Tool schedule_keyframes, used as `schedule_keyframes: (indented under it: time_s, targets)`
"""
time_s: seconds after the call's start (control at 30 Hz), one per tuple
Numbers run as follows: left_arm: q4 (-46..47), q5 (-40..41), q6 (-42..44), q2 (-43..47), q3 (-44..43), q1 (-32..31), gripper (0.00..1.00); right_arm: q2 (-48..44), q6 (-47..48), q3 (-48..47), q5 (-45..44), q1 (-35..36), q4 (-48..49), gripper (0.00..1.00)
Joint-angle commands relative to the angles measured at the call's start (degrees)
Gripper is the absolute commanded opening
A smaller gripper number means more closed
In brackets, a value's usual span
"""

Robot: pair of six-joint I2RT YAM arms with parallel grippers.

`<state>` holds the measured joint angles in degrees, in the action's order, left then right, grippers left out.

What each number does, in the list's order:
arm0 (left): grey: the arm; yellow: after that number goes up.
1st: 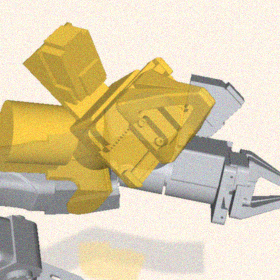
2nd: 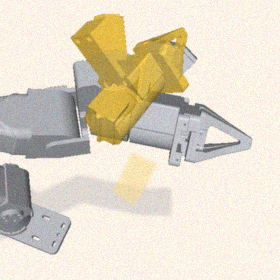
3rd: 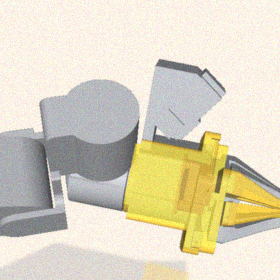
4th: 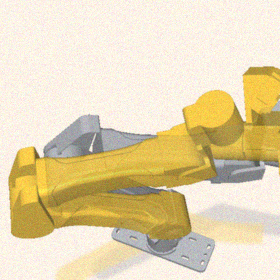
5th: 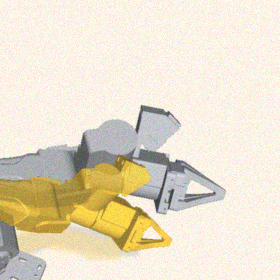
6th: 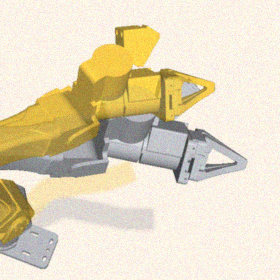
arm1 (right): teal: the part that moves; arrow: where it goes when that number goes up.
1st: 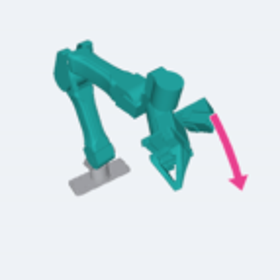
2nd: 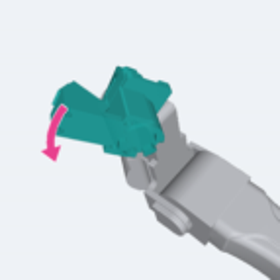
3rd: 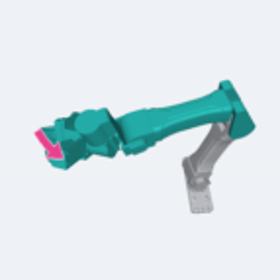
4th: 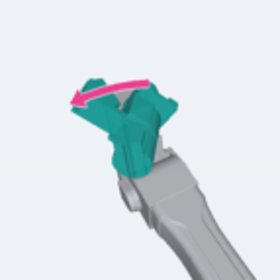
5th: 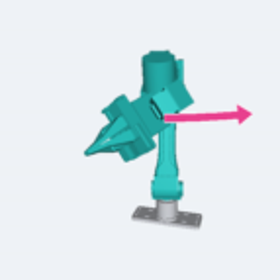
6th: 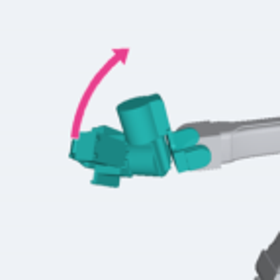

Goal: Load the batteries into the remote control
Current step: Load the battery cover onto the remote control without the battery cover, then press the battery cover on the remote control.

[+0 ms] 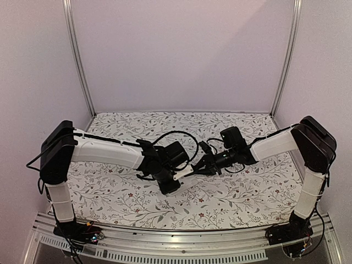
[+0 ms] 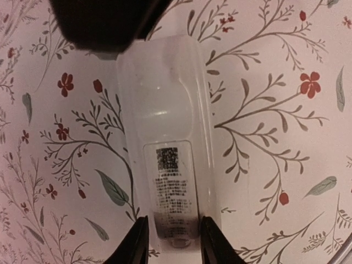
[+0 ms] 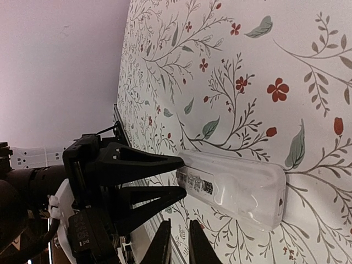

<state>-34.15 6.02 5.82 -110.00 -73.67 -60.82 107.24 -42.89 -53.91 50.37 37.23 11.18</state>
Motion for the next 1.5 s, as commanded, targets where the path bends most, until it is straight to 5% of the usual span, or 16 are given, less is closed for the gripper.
schedule_keyframes:
  time_s: [0.0,0.63,1.47]
  targets:
    - [-1.0,-0.8,0.0,-0.7,-0.7,0.8,0.35,1.2,-0.3,0.0,0.8,0.4,0.7,0.11]
    - [-0.1,-2.8,-2.1,6.3,-1.6,4.2,0.55,0.4,-0.2,0.1,0.5,0.3,0.7,0.11]
    - [-5.8,-1.4,-2.1,-4.7,-1.9,3.8,0.53,0.1,0.0,0.5,0.7,0.0,0.7,0.11]
